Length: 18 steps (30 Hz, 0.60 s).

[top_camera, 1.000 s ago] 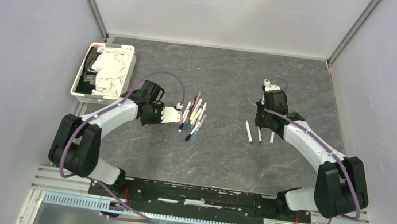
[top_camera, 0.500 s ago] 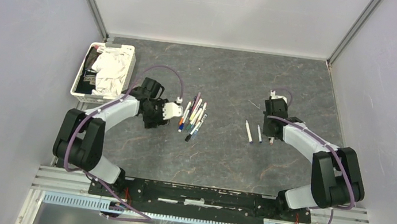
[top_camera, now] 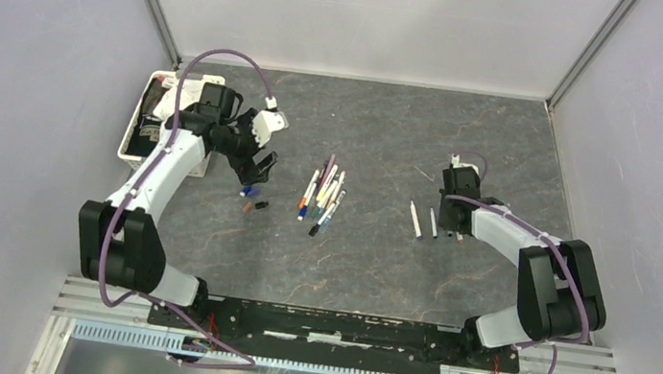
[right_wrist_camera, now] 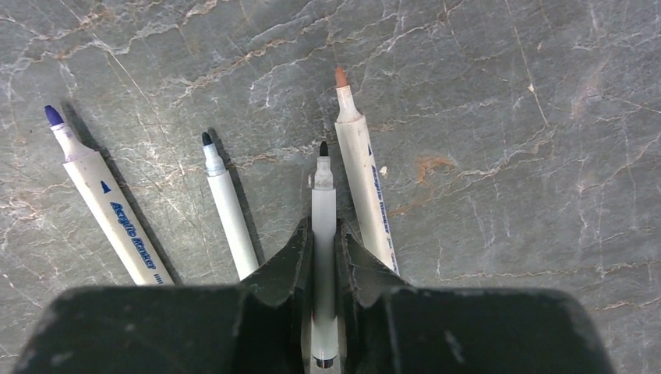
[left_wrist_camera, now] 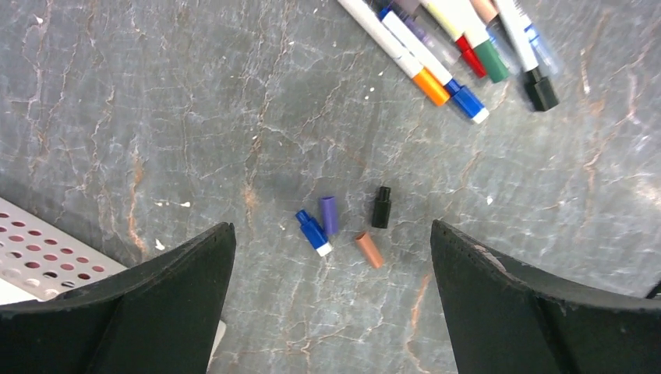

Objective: Open the pen caps
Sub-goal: Place the pen at the center of the board.

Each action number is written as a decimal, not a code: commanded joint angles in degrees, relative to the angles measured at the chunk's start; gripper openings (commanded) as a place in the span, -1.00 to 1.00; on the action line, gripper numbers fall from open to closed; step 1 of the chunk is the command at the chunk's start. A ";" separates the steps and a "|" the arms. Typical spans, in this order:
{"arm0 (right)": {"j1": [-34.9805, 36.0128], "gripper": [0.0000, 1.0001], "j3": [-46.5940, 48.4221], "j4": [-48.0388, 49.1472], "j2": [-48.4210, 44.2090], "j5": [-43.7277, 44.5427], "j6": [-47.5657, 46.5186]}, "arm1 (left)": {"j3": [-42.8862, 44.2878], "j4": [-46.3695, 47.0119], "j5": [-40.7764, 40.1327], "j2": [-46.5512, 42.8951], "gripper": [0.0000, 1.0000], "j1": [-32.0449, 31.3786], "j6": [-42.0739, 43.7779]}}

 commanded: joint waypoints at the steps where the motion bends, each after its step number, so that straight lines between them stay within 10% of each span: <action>1: -0.19 -0.67 0.30 1.43 0.20 -1.84 0.66 | 5.38 -4.82 4.27 -0.20 1.00 0.75 -7.92; 18: 0.37 -0.16 2.29 0.21 -5.67 -3.78 0.25 | 7.91 0.19 -3.36 -0.30 1.00 5.71 -17.48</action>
